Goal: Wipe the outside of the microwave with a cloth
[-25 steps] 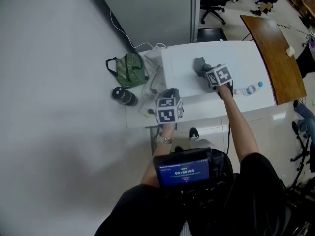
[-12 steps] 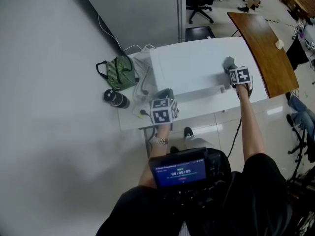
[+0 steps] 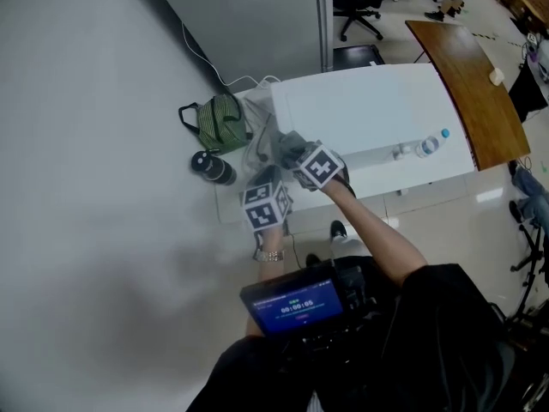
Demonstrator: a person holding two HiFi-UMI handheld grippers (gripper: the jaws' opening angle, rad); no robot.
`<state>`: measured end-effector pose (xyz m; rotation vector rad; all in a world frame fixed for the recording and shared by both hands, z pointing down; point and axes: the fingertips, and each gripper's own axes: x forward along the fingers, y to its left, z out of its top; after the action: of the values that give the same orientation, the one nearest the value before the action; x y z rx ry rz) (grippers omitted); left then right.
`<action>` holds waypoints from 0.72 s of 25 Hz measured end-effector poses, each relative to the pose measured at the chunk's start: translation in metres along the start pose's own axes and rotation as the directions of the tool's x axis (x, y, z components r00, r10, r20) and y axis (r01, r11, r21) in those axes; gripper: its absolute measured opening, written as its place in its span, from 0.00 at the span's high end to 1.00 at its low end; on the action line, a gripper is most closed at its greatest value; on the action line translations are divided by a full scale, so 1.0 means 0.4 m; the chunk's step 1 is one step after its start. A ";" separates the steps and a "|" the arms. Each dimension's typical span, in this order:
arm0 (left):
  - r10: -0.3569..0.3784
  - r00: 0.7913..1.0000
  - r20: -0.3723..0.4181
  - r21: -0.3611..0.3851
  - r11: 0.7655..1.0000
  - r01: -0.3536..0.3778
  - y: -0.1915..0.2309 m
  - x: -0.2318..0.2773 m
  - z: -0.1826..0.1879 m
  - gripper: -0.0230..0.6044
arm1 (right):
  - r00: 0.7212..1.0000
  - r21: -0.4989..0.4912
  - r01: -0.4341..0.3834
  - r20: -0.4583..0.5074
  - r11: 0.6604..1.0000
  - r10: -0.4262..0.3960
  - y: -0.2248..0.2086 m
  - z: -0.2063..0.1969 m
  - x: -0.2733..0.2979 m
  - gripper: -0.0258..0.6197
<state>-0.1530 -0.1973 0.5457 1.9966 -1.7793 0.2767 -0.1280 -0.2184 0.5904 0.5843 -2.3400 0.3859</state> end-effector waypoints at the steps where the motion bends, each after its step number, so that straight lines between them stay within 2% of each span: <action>1: 0.006 1.000 -0.001 -0.005 1.000 -0.006 0.009 -0.006 -0.004 0.94 | 0.999 0.002 0.010 -0.031 1.000 -0.010 -0.001 -0.018 0.015 0.92; 4: 0.010 1.000 -0.002 -0.014 1.000 -0.010 0.016 -0.017 -0.012 0.94 | 0.995 0.070 0.041 -0.093 0.997 -0.034 -0.063 -0.103 0.006 0.92; 8: -0.012 1.000 -0.009 -0.012 1.000 0.012 -0.001 0.003 -0.014 0.94 | 0.990 0.169 0.132 -0.066 0.977 -0.122 -0.226 -0.198 -0.107 0.92; 12: -0.064 0.998 -0.019 0.006 0.998 0.064 -0.049 0.032 -0.018 0.94 | 0.980 0.346 0.195 -0.032 0.918 -0.197 -0.374 -0.311 -0.249 0.92; 14: -0.096 0.995 -0.024 0.017 0.995 0.096 -0.076 0.047 -0.022 0.94 | 0.966 0.384 0.254 -0.052 0.888 -0.253 -0.429 -0.363 -0.309 0.92; 18: -0.141 0.989 -0.033 0.035 0.989 0.143 -0.124 0.064 -0.020 0.94 | 0.899 0.402 0.434 -0.139 0.806 -0.415 -0.562 -0.475 -0.443 0.92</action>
<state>-0.0994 -0.2128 0.5542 2.1220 -1.6153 0.2944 0.2080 -0.2769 0.6318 1.2706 -2.0019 0.6927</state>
